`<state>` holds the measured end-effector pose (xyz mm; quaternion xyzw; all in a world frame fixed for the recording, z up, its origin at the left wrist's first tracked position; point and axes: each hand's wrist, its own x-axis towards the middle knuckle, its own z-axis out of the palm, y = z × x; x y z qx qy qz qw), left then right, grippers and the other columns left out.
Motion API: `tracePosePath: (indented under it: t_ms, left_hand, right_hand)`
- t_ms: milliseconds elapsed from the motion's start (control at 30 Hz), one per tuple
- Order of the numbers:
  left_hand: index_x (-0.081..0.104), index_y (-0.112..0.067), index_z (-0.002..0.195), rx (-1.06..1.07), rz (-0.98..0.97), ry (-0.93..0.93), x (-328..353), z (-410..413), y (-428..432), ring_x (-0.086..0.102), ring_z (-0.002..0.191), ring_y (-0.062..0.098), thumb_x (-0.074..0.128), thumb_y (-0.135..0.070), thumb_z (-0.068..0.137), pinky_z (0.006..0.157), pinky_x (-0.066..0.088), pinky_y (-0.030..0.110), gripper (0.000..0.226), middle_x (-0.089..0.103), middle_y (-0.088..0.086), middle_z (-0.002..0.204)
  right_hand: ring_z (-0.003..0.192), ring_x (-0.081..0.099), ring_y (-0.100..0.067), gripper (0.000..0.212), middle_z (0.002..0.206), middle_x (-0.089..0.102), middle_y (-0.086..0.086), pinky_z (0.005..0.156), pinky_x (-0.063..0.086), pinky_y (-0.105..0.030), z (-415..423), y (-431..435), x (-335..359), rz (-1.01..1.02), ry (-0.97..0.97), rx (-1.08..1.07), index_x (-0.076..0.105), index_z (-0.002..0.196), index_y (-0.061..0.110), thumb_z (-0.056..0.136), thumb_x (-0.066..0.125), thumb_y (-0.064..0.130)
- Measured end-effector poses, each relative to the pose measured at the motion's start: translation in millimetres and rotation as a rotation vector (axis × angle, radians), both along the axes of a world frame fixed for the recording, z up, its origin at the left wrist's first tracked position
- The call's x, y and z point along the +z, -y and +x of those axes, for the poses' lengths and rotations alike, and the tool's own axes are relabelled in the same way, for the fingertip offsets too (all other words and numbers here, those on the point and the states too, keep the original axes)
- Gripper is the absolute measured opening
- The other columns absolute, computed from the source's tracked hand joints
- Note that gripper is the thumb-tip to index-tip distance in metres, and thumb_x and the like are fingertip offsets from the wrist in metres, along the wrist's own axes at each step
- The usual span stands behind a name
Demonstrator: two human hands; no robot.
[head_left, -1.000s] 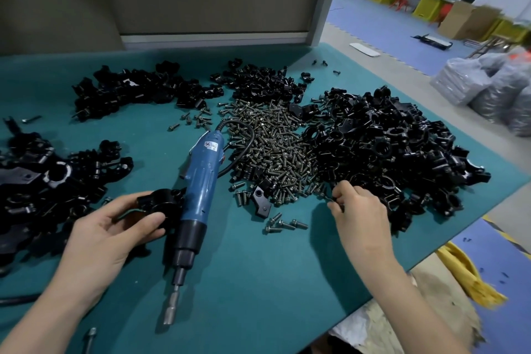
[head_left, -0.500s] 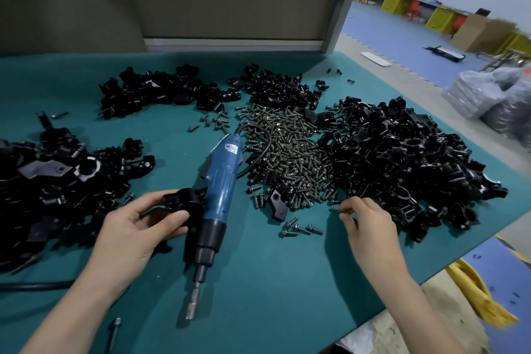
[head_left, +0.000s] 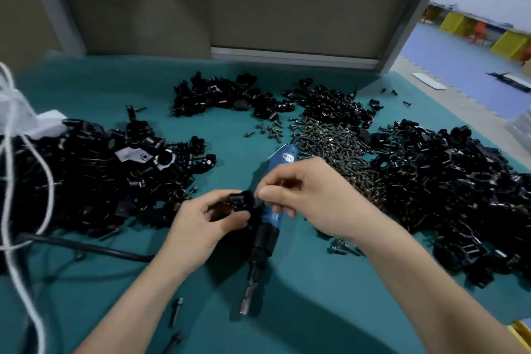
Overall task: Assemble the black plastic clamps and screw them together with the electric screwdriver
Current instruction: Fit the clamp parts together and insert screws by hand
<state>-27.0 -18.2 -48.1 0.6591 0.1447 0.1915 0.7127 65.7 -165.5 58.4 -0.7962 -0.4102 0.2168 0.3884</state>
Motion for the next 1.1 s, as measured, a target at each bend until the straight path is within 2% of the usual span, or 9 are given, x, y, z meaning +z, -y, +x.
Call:
tracePosePath:
  t_ms: [100,233,333,533,700,833,900,967,1100]
  left_hand:
    - [0.073,-0.017,0.086,0.001,0.056,-0.014,4,-2,1,0.061,0.067,0.003,0.076,0.009,0.071,0.065,0.047,0.011,0.03,0.073,-0.004,0.075]
    - [0.073,-0.021,0.079,0.011,0.089,-0.038,5,-3,-1,0.057,0.061,0.002,0.077,0.005,0.071,0.062,0.045,0.011,0.028,0.068,-0.004,0.068]
    - [0.074,-0.025,0.079,0.025,0.091,-0.057,3,-5,-3,0.06,0.064,0.004,0.08,0.001,0.07,0.063,0.047,0.012,0.028,0.071,0.007,0.073]
    - [0.075,-0.034,0.084,0.027,0.144,-0.073,-1,-5,-7,0.06,0.066,0.006,0.083,-0.008,0.07,0.066,0.048,0.016,0.031,0.071,0.01,0.079]
    - [0.073,-0.031,0.078,-0.004,0.118,-0.084,-3,-4,-4,0.054,0.062,0.009,0.081,-0.006,0.072,0.062,0.043,0.022,0.027,0.062,-0.004,0.065]
    - [0.075,-0.025,0.082,0.011,0.082,-0.081,-4,-3,-5,0.056,0.067,0.014,0.08,-0.004,0.073,0.067,0.047,0.026,0.024,0.065,0.012,0.071]
    - [0.076,-0.022,0.086,0.013,0.065,-0.071,-3,-3,-4,0.059,0.07,0.015,0.079,-0.002,0.073,0.071,0.051,0.025,0.023,0.068,0.02,0.08]
    - [0.076,-0.02,0.088,0.007,0.053,-0.063,-2,-3,-3,0.058,0.075,0.018,0.076,0.001,0.074,0.079,0.054,0.036,0.025,0.068,0.021,0.087]
    - [0.076,-0.022,0.087,0.011,0.054,-0.05,-1,-1,-1,0.058,0.076,0.019,0.076,0.002,0.074,0.083,0.052,0.043,0.028,0.069,0.021,0.088]
  right_hand:
    - [0.048,0.048,-0.009,0.01,0.06,0.06,-0.002,0.054,0.041,-0.018,7,-25,-2,-0.025,-0.034,0.019,0.071,0.083,0.004,0.09,0.065,0.009]
    - [0.049,0.048,-0.008,0.01,0.061,0.063,-0.004,0.052,0.04,-0.016,9,-38,-10,-0.149,0.066,0.041,0.071,0.081,0.017,0.09,0.066,0.019]
    - [0.048,0.05,-0.004,0.011,0.061,0.066,-0.001,0.051,0.042,-0.014,10,-43,-10,-0.197,0.147,0.028,0.072,0.08,0.021,0.089,0.066,0.023]
    - [0.055,0.057,-0.013,0.011,0.062,0.066,-0.003,0.061,0.05,-0.026,8,-48,-8,-0.24,0.172,0.034,0.074,0.083,0.019,0.089,0.066,0.023]
    - [0.066,0.055,-0.01,0.011,0.066,0.062,0.003,0.055,0.037,-0.01,2,-49,-10,-0.288,0.291,0.091,0.076,0.087,0.016,0.088,0.068,0.024]
    - [0.066,0.054,-0.006,0.009,0.069,0.062,0.007,0.059,0.037,-0.009,4,-47,-13,-0.242,0.327,0.076,0.076,0.086,0.016,0.085,0.07,0.021]
    - [0.053,0.051,0.0,0.004,0.064,0.058,0.007,0.054,0.038,-0.008,9,-45,-15,-0.206,0.276,0.045,0.076,0.083,0.016,0.083,0.073,0.019]
    - [0.041,0.049,-0.001,0.001,0.057,0.059,0.005,0.048,0.038,-0.01,10,-42,-20,-0.149,0.152,0.012,0.074,0.082,0.016,0.082,0.074,0.014]
    - [0.048,0.057,-0.017,0.012,0.062,0.062,-0.001,0.051,0.049,-0.024,15,-31,-23,0.005,-0.001,-0.033,0.072,0.087,0.019,0.084,0.072,0.007]
